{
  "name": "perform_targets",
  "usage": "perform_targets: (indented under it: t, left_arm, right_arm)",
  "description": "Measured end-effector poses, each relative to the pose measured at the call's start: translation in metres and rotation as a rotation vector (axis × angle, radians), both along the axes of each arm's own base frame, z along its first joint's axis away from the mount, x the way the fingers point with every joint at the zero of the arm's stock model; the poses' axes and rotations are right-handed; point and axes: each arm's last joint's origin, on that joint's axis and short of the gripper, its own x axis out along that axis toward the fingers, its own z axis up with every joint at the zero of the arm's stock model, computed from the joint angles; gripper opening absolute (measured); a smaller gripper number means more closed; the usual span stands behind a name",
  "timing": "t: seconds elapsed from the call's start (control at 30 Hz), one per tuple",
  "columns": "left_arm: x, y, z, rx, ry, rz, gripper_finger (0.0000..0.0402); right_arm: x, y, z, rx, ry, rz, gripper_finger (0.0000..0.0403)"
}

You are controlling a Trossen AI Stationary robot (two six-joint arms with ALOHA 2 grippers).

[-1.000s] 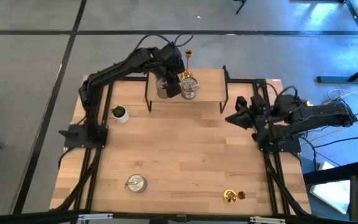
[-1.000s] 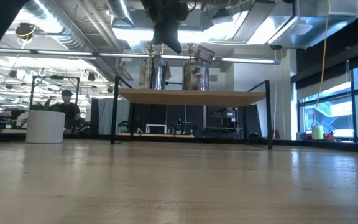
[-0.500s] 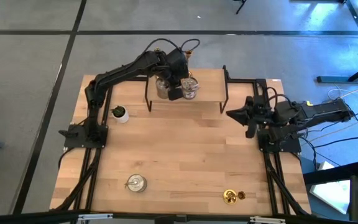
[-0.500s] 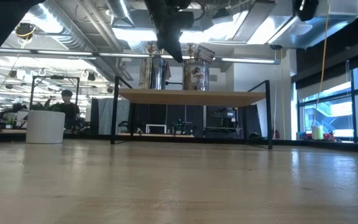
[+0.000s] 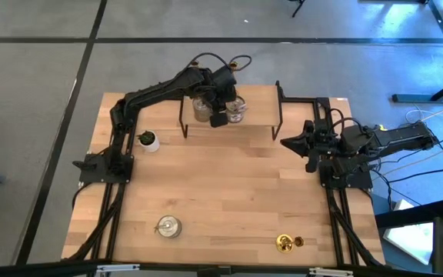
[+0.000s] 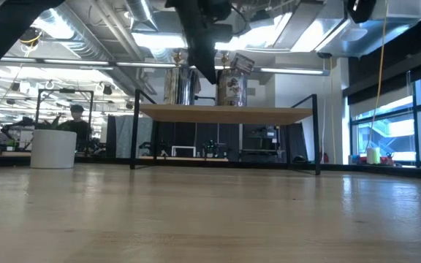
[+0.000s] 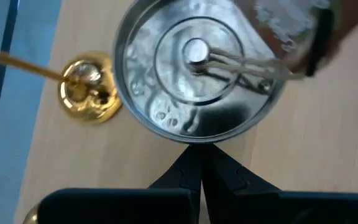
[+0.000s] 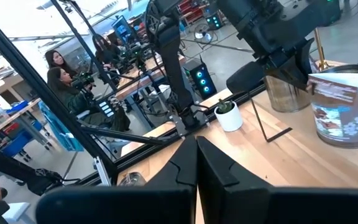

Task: Pick & Place candle stick holders
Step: Put the top silver scented candle on the shelf aligned with the other silver scented candle

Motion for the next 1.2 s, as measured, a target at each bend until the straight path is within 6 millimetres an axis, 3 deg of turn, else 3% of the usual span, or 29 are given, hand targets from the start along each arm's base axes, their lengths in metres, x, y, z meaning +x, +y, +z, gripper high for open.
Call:
perform_targets:
  t: [0.6,0.87,1.2]
  left_arm:
    - [0.012,-0.006,0.003,-0.001,-0.097,-0.022,0.0002]
    - [0.028,-0.008,-0.014,-0.001,-0.088,-0.032,0.0002]
    - [0.033,-0.005,-0.016,0.158,-0.066,0.021,0.0002]
  right_arm:
    - [0.000,0.001,0.000,0.000,0.001,0.021,0.0000]
    - [0.000,0.001,0.000,0.001,0.002,0.027,0.0000]
    - [0.000,0.001,-0.001,0.008,0.008,0.037,0.0000]
